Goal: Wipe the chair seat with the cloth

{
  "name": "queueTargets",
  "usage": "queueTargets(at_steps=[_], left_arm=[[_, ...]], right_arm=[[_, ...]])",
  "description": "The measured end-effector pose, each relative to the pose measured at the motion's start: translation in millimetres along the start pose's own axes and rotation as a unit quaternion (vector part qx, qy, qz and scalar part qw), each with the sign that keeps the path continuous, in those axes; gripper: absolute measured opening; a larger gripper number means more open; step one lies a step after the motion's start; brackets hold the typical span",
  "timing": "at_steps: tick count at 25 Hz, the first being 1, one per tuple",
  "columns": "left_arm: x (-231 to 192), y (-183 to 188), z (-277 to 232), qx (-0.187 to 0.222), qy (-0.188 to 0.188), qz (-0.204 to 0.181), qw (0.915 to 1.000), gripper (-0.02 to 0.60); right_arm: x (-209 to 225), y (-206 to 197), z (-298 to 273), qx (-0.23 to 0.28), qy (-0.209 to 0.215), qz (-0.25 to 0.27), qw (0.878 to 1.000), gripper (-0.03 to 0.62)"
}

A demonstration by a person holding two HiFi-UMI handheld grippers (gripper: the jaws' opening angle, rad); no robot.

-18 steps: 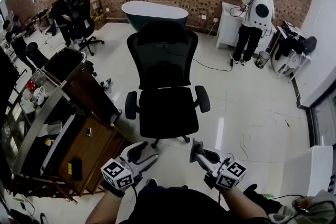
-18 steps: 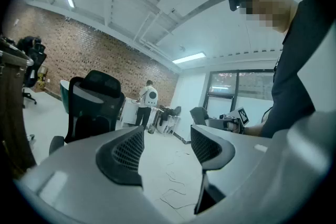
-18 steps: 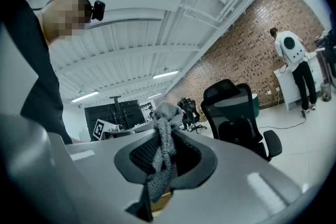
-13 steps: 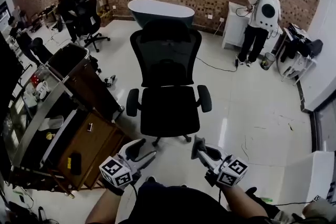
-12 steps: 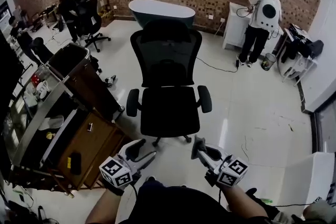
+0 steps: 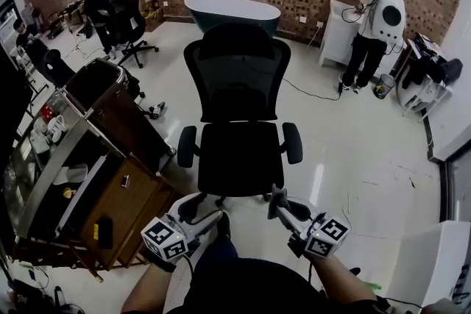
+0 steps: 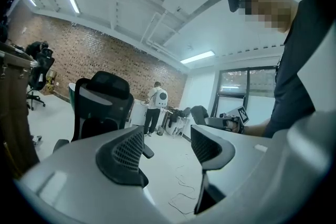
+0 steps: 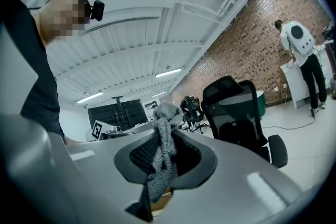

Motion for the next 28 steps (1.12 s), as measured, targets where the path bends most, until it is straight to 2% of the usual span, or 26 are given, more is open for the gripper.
queueTargets(at_steps=[4, 9, 15, 21, 28], left_arm=[[-44.0, 11.5, -27.3, -0.001, -0.018, 0.002, 0.9998, 0.304], [-116.0, 46.0, -59.9, -0.002, -0.052, 0.003, 0.9987, 0.304], [-187.9, 71.1, -85.5, -0.030, -0.093, 0.001, 0.9952, 0.304], [-240.9, 75.9, -106.4, -0.055, -0.093, 0.011, 0.9941, 0.306], [-282.2, 64.1, -132.0, -0.075, -0.068, 0.038, 0.9942, 0.313]], right_arm=[[24.7, 13.3, -35.8, -0.009, -0.008, 0.008, 1.000, 0.049], [62.5, 29.1, -106.0, -0.025, -0.031, 0.000, 0.999, 0.049], [110.4, 51.8, -181.5, -0.026, -0.059, -0.004, 0.998, 0.049], [146.8, 59.0, -236.8, -0.048, -0.060, -0.005, 0.997, 0.051], [196.1, 47.5, -291.1, -0.091, -0.032, -0.032, 0.995, 0.051]])
Point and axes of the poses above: the fingertips, and each gripper's own axes: z backward along the fingers, x to its right, y out of its top, the point moved 2 cm from there along z, backward along the fingers, and after that the axes turned 5 degrees about -x, right-handed, at the moved point
